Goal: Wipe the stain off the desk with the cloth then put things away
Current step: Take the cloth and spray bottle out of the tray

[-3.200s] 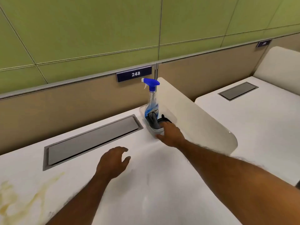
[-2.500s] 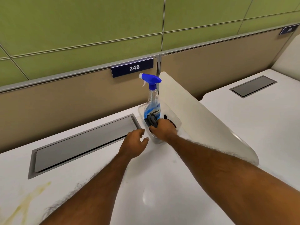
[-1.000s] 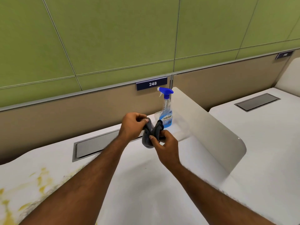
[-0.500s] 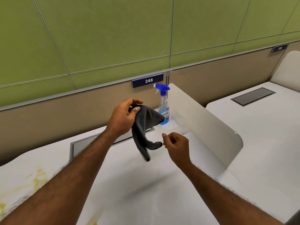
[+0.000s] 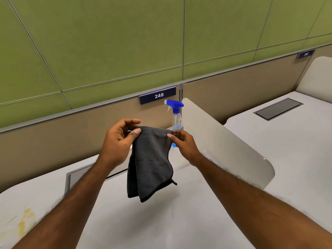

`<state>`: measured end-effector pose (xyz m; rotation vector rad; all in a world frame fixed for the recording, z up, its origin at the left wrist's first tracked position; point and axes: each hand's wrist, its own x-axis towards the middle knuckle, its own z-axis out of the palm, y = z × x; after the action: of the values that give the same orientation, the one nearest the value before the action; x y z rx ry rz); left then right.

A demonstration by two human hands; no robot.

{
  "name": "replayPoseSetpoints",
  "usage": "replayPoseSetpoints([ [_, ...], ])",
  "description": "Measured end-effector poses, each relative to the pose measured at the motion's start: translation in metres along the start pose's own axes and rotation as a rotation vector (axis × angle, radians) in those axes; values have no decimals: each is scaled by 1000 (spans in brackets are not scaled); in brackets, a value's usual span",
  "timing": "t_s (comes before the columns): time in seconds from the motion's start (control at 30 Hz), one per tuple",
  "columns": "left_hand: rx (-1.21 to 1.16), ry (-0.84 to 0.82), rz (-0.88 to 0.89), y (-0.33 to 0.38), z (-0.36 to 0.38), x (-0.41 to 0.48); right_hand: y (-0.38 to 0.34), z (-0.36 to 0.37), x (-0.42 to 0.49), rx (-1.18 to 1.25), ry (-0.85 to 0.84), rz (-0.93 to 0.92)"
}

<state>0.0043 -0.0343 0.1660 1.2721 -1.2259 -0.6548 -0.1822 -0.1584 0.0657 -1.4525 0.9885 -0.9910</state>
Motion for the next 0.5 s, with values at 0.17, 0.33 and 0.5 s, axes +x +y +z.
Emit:
replayPoseSetpoints([
  [0.17,-63,69,-33,-19,1,7,17,-12,42,-44,102,56],
  [0.33,-86,107,-73,-36,3,10,35,-29,89,-247,253,138],
  [0.5,-139,134,-95,-45,2,17,34,-28,135,-315,148,79],
])
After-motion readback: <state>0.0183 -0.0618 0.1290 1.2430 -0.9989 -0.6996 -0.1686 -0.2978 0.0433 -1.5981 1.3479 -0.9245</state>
